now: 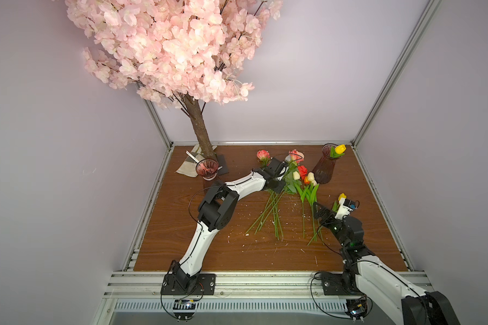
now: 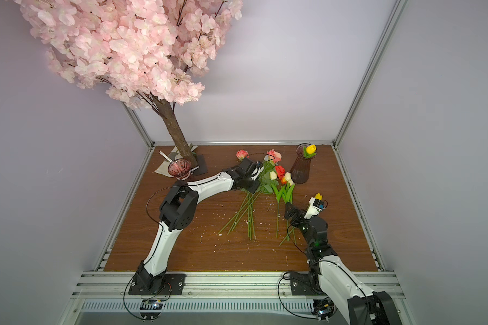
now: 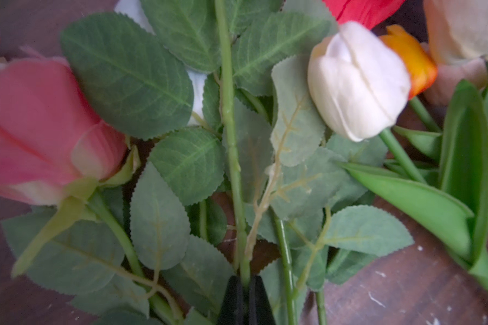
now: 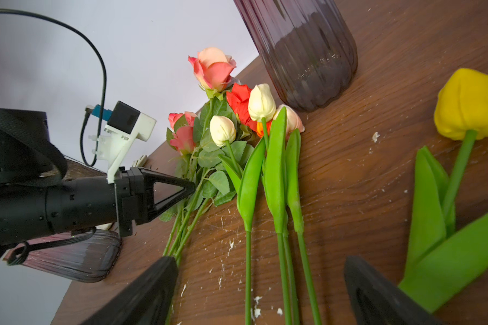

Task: Arrange the flowers in different vases according to their variety
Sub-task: Pick up the flower at the center of the board, then insert the flower into the vase.

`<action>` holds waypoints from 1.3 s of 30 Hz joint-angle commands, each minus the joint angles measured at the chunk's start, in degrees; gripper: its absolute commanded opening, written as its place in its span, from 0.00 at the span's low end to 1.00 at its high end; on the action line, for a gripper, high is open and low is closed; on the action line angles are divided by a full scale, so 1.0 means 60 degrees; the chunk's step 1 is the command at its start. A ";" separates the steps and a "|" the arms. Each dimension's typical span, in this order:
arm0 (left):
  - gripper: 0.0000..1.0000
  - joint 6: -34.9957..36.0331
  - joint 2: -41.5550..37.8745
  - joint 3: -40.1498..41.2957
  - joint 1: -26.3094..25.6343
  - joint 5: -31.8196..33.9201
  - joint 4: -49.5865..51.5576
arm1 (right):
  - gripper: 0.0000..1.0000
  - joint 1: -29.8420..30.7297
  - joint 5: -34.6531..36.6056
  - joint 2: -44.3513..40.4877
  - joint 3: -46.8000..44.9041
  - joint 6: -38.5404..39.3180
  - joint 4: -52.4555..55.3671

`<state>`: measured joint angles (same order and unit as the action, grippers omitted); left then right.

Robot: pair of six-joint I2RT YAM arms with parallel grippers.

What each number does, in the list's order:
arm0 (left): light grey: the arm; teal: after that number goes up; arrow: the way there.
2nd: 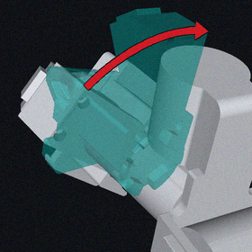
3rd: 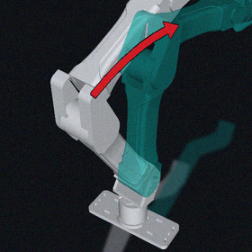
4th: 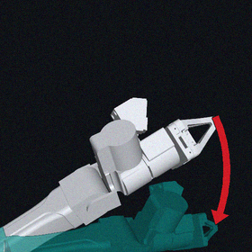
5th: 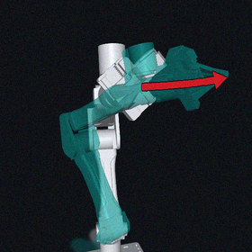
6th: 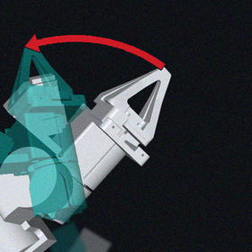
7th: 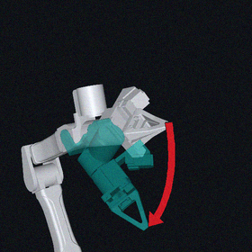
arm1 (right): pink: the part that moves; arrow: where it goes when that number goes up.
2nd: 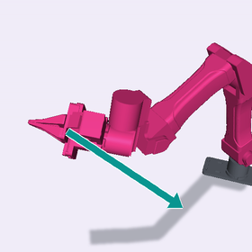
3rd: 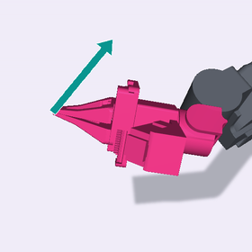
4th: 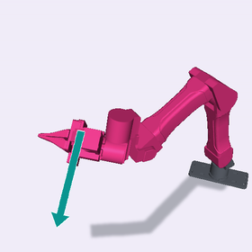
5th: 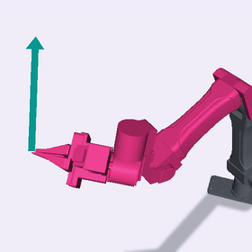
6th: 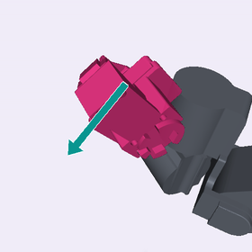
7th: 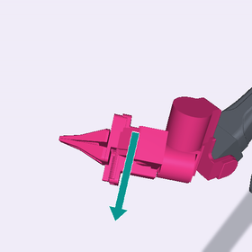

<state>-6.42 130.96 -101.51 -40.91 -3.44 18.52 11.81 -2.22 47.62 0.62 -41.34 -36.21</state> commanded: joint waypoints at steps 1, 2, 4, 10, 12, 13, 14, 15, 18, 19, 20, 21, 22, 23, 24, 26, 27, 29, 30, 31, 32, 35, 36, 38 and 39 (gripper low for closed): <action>0.00 0.0287 -0.0510 -0.0014 -0.0125 0.0631 0.0120 | 0.99 -0.0031 -0.0028 -0.0240 0.0360 0.0094 -0.0190; 0.00 0.0356 -0.0712 0.0059 -0.0118 0.0846 0.0033 | 0.99 -0.0024 -0.0015 -0.0342 0.0365 0.0128 -0.0116; 0.00 0.0497 -0.1144 0.0260 -0.0122 0.1116 -0.0233 | 1.00 -0.0028 0.0069 -0.0568 0.0336 0.0165 -0.0010; 0.00 0.0771 -0.2812 0.1329 -0.0126 0.1584 -0.1552 | 1.00 -0.0032 0.0157 -0.0901 0.0349 0.0329 0.0229; 0.00 0.0916 -0.3427 0.1798 -0.0124 0.1813 -0.2110 | 0.99 -0.0029 0.0165 -0.0955 0.0343 0.0361 0.0253; 0.00 0.0982 -0.3684 0.1996 -0.0126 0.1989 -0.2356 | 0.99 -0.0027 0.0165 -0.0975 0.0338 0.0376 0.0249; 0.00 0.1072 -0.3951 0.2198 -0.0126 0.2182 -0.2634 | 1.00 -0.0034 0.0165 -0.0999 0.0336 0.0376 0.0255; 0.00 0.1126 -0.4277 0.2380 -0.0125 0.2442 -0.2871 | 0.99 -0.0034 0.0152 -0.1025 0.0336 0.0374 0.0257; 0.00 0.1350 -0.5156 0.3094 -0.0125 0.3267 -0.3610 | 1.00 -0.0032 0.0154 -0.1036 0.0310 0.0430 0.0197; 0.00 0.1510 -0.5411 0.3239 -0.0120 0.3406 -0.3779 | 0.99 -0.0034 0.0157 -0.1036 0.0294 0.0452 0.0183; 0.00 0.1710 -0.5705 0.3344 -0.0126 0.3616 -0.3984 | 1.00 -0.0023 0.0148 -0.1036 0.0292 0.0459 0.0175; 0.00 0.1919 -0.5993 0.3457 -0.0126 0.3781 -0.4158 | 1.00 -0.0028 0.0104 -0.1023 0.0278 0.0475 0.0148; 0.00 0.2106 -0.6244 0.3570 -0.0126 0.3945 -0.4308 | 1.00 -0.0032 0.0079 -0.1008 0.0277 0.0481 0.0106; 0.00 0.2342 -0.6555 0.3698 -0.0126 0.4197 -0.4530 | 1.00 -0.0034 0.0059 -0.0979 0.0277 0.0487 0.0068; 0.00 0.2570 -0.6867 0.3855 -0.0122 0.4436 -0.4802 | 1.00 -0.0024 0.0035 -0.0929 0.0263 0.0460 0.0023; 0.00 0.3034 -0.7448 0.4217 -0.0110 0.4760 -0.5421 | 1.00 -0.0034 -0.0001 -0.0837 0.0262 0.0431 -0.0064; 0.00 0.3286 -0.7764 0.4442 -0.0104 0.4870 -0.5789 | 1.00 -0.0031 -0.0025 -0.0770 0.0262 0.0419 -0.0115; 0.00 0.3719 -0.8286 0.4815 -0.0081 0.5033 -0.6488 | 1.00 -0.0026 -0.0050 -0.0675 0.0270 0.0405 -0.0172; 0.00 0.3915 -0.8524 0.4966 -0.0032 0.5151 -0.6834 | 1.00 -0.0026 -0.0081 -0.0621 0.0265 0.0387 -0.0202; 0.00 0.4061 -0.8694 0.5083 0.0037 0.5203 -0.7072 | 0.99 -0.0030 -0.0088 -0.0588 0.0258 0.0393 -0.0219; 0.00 0.4214 -0.8833 0.5156 0.0150 0.5179 -0.7302 | 1.00 -0.0033 -0.0101 -0.0561 0.0262 0.0380 -0.0245; 0.00 0.4386 -0.9113 0.5100 0.0663 0.4918 -0.7524 | 1.00 -0.0030 -0.0110 -0.0487 0.0248 0.0372 -0.0301; 0.00 0.4441 -0.9153 0.5032 0.0845 0.4811 -0.7576 | 1.00 -0.0032 -0.0109 -0.0466 0.0248 0.0367 -0.0322; 0.00 0.4779 -0.9180 0.4953 0.1050 0.4671 -0.7778 | 1.00 -0.0023 -0.0124 -0.0451 0.0233 0.0369 -0.0333; 0.00 0.5039 -0.9173 0.4931 0.1096 0.4639 -0.7928 | 1.00 -0.0031 -0.0110 -0.0441 0.0229 0.0362 -0.0343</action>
<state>19.16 76.01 -71.18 -36.05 24.82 -24.67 11.79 -2.02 44.80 0.62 -39.64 -35.00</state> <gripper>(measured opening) 0.053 0.995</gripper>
